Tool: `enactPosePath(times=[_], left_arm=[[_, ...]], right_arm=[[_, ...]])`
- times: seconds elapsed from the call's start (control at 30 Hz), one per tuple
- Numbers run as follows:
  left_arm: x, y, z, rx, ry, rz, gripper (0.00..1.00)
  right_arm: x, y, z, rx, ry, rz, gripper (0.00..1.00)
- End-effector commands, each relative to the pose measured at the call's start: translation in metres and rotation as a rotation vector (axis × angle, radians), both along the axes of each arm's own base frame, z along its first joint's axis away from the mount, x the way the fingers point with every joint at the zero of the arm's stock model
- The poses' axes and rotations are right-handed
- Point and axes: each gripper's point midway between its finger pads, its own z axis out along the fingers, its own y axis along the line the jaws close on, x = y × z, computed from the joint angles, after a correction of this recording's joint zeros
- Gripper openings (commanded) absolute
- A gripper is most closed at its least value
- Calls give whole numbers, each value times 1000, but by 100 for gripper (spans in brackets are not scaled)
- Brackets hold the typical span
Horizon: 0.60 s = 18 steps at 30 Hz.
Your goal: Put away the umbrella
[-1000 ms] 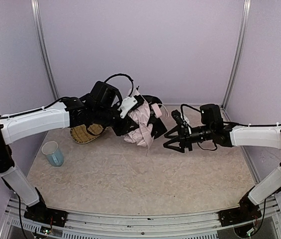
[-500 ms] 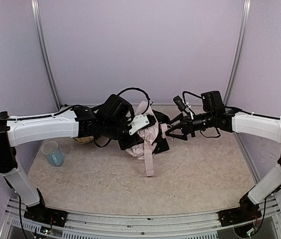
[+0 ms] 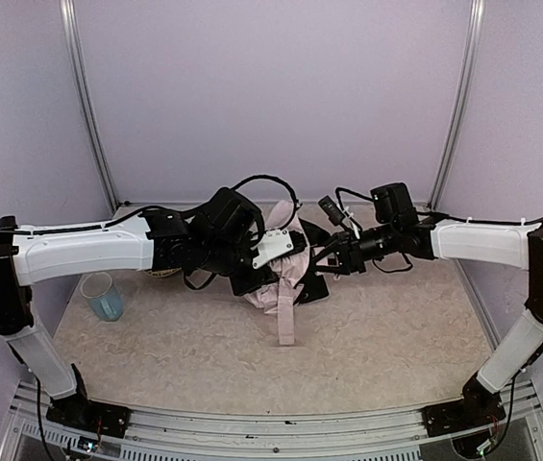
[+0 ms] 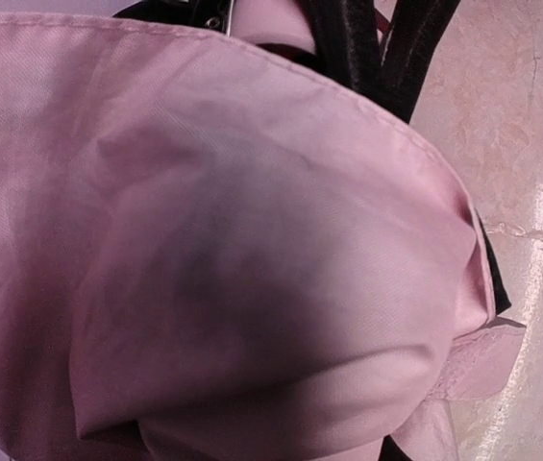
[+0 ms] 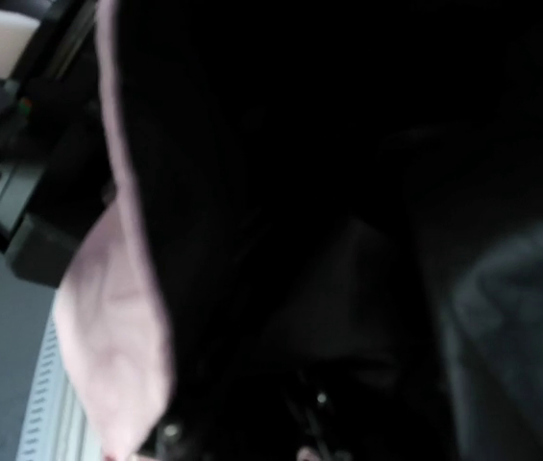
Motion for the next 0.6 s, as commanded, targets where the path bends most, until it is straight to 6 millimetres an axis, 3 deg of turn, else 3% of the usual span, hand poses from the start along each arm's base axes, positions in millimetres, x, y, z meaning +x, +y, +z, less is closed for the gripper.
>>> enactPosePath(times=[0.0,0.07,0.1,0.13,0.27,0.5,0.57], left_arm=[[7,-20,63,-175,-122,-16,0],[7,-21,67,-193,-131,-18,0],[7,-21,70,-203,-139,-17,0],[9,-21,73,-210,-146,-10,3],[15,-17,83,-246,-195,26,35],[16,-8,73,-235,-207,50,48],[18,-6,68,-224,-206,60,57]], right_arm=[[-15,14,17,55,-11,95,21],[-18,15,18,62,-7,115,3],[-19,15,19,68,-7,119,0],[-19,15,21,72,-11,117,0],[-12,13,29,79,-55,67,0],[-6,5,47,146,-84,24,0],[-5,5,45,145,-82,22,0]])
